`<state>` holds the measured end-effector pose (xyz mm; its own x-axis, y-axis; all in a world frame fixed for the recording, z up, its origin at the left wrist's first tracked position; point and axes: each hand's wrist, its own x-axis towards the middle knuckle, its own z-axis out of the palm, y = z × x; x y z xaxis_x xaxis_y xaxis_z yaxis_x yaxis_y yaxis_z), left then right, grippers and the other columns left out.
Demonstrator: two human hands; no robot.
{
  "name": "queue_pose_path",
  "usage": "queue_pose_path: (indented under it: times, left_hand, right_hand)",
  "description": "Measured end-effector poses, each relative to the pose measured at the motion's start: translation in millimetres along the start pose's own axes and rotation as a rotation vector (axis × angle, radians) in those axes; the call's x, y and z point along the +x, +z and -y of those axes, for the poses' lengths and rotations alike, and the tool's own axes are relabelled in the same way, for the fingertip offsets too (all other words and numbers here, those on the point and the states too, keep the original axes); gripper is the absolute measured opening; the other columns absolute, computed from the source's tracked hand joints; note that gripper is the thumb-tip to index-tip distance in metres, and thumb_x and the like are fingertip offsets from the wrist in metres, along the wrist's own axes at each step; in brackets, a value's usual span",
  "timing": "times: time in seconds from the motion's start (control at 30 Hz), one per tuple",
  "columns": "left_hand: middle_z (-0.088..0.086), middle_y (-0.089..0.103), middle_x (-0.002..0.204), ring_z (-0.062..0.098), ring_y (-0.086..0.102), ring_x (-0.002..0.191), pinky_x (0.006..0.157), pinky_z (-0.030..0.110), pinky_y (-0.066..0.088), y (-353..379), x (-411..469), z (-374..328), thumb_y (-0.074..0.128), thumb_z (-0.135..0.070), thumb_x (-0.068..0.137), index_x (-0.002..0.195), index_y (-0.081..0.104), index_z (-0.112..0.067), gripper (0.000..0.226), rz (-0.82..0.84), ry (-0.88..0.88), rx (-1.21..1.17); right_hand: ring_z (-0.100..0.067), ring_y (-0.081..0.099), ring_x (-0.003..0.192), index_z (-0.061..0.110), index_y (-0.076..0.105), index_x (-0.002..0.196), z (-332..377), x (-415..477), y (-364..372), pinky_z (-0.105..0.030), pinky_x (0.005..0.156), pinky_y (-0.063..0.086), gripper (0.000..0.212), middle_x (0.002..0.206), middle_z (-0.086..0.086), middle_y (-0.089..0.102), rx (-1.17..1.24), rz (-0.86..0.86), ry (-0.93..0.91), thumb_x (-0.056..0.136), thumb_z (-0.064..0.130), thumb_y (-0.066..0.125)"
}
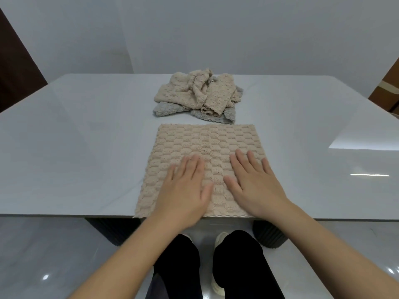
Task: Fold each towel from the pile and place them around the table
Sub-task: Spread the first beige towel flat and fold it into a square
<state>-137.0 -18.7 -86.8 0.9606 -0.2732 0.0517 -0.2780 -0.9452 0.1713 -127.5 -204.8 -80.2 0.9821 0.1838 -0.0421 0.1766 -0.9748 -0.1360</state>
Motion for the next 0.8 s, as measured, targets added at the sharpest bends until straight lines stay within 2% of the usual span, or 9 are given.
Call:
queue_pose_path:
  times: [0.1, 0.23, 0.3, 0.47, 0.6, 0.7, 0.8]
  left_hand:
    - [-0.008, -0.017, 0.161, 0.011, -0.019, 0.147, 0.119, 0.037, -0.012, -4.9, -9.7, 29.6, -0.008, -0.062, 0.086, 0.154, -0.010, -0.023, 0.079, 0.010, -0.026, 0.036]
    - [-0.014, -0.019, 0.158, 0.003, -0.022, 0.144, 0.119, 0.031, -0.013, -11.7, -29.8, 61.6, -0.020, -0.073, 0.078, 0.152, -0.013, -0.028, 0.087, 0.019, 0.056, 0.047]
    - [-0.016, -0.021, 0.157, -0.001, -0.025, 0.142, 0.118, 0.028, -0.014, -13.5, -38.9, 72.2, -0.022, -0.075, 0.078, 0.150, -0.016, -0.031, 0.084, 0.028, 0.113, 0.063]
    - [-0.014, -0.023, 0.157, 0.000, -0.025, 0.143, 0.118, 0.028, -0.012, -17.9, -48.7, 82.3, -0.007, -0.084, 0.077, 0.152, -0.013, -0.031, 0.092, 0.039, 0.202, 0.079]
    - [-0.006, -0.016, 0.161, 0.005, -0.020, 0.146, 0.119, 0.030, -0.006, -15.5, -52.4, 91.5, 0.006, -0.082, 0.084, 0.153, -0.010, -0.031, 0.087, 0.013, 0.300, 0.131]
    - [0.000, 0.000, 0.163, 0.009, -0.006, 0.149, 0.119, 0.028, 0.000, -13.5, -57.3, 98.5, 0.017, -0.068, 0.095, 0.156, 0.006, -0.026, 0.075, -0.036, 0.351, 0.103]
    - [-0.002, 0.016, 0.161, 0.005, 0.007, 0.148, 0.119, 0.022, 0.003, -14.5, -61.3, 102.0, 0.026, -0.058, 0.099, 0.153, 0.027, -0.024, 0.064, -0.080, 0.370, -0.016]
  right_hand:
    - [-0.016, -0.017, 0.149, 0.023, -0.006, 0.156, -5.6, -3.0, 1.3, -0.039, 0.120, -0.011, 0.089, 0.162, 0.006, -0.013, 0.007, -0.009, -0.043, 0.080, 0.068, -0.009]
    - [-0.013, -0.024, 0.146, 0.026, -0.010, 0.155, -14.4, -15.6, -5.4, -0.038, 0.120, -0.012, 0.082, 0.159, 0.010, -0.020, 0.004, 0.033, -0.169, 0.087, 0.070, -0.001]
    - [-0.012, -0.026, 0.145, 0.028, -0.013, 0.154, -21.0, -21.8, -7.2, -0.037, 0.120, -0.014, 0.084, 0.158, 0.011, -0.022, -0.040, 0.046, -0.246, 0.083, 0.074, -0.007]
    - [-0.012, -0.032, 0.143, 0.032, -0.020, 0.149, -37.6, -32.7, -6.6, -0.034, 0.119, -0.016, 0.090, 0.157, 0.009, -0.028, -0.111, 0.068, -0.355, 0.076, 0.084, -0.012]
    - [-0.015, -0.028, 0.145, 0.037, -0.019, 0.150, -47.1, -38.1, -2.9, -0.030, 0.117, -0.019, 0.091, 0.160, 0.006, -0.022, -0.135, 0.057, -0.417, 0.079, 0.087, 0.006]
    - [-0.017, -0.013, 0.149, 0.048, -0.019, 0.147, -54.8, -41.1, 1.7, -0.031, 0.119, -0.007, 0.083, 0.162, 0.007, -0.008, -0.107, 0.010, -0.457, 0.084, 0.080, 0.024]
    - [-0.014, -0.007, 0.149, 0.056, -0.016, 0.144, -58.6, -43.2, 1.2, -0.028, 0.119, -0.002, 0.079, 0.162, 0.012, -0.002, -0.025, -0.002, -0.472, 0.083, 0.080, 0.028]
